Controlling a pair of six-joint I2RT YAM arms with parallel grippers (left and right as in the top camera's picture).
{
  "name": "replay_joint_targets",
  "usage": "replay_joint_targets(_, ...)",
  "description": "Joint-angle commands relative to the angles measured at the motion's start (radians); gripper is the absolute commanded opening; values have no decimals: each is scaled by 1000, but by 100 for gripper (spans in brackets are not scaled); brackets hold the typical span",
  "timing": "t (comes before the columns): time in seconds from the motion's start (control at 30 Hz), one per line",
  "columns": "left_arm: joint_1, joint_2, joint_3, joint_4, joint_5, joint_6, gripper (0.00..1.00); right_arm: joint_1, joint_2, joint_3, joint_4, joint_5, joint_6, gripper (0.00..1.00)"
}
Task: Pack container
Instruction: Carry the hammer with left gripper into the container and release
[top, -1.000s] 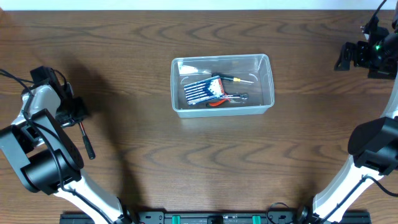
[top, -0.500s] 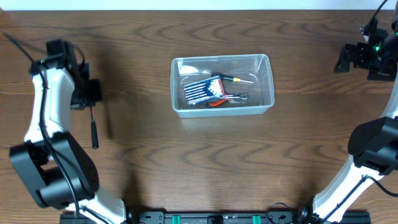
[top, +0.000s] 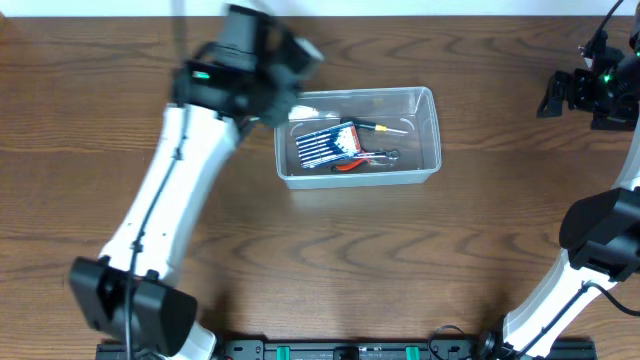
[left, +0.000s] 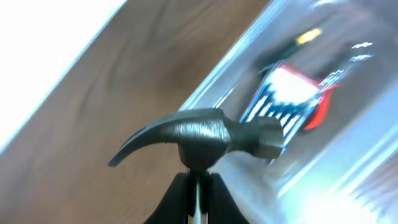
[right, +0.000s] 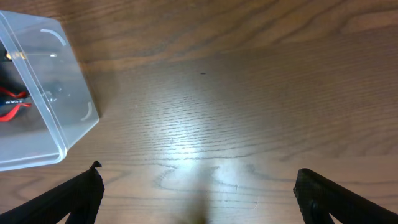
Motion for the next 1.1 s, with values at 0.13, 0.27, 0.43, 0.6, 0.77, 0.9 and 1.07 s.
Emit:
replay_joint_targets(0.13, -201, 141, 9, 127, 22, 236, 6, 1, 7, -2, -3, 4, 11, 99)
replay_joint_targets(0.27, -265, 210, 9, 171, 21, 267, 6, 1, 7, -2, -3, 4, 11, 99)
replay_joint_targets(0.43, -293, 274, 9, 174, 21, 271, 6, 1, 7, -2, -3, 5, 11, 99)
replay_joint_targets(0.6, -291, 360, 9, 159, 21, 268, 6, 1, 7, -2, -3, 5, 11, 99)
replay_joint_targets(0.77, -291, 410, 9, 158, 21, 267, 6, 1, 7, -2, -3, 5, 11, 99)
replay_joint_targets(0.9, -289, 420, 9, 159, 21, 264, 33, 1, 7, -2, -3, 5, 11, 99)
replay_joint_targets(1.07, -287, 421, 9, 159, 21, 237, 75, 1, 7, -2, 0, 4, 10, 99)
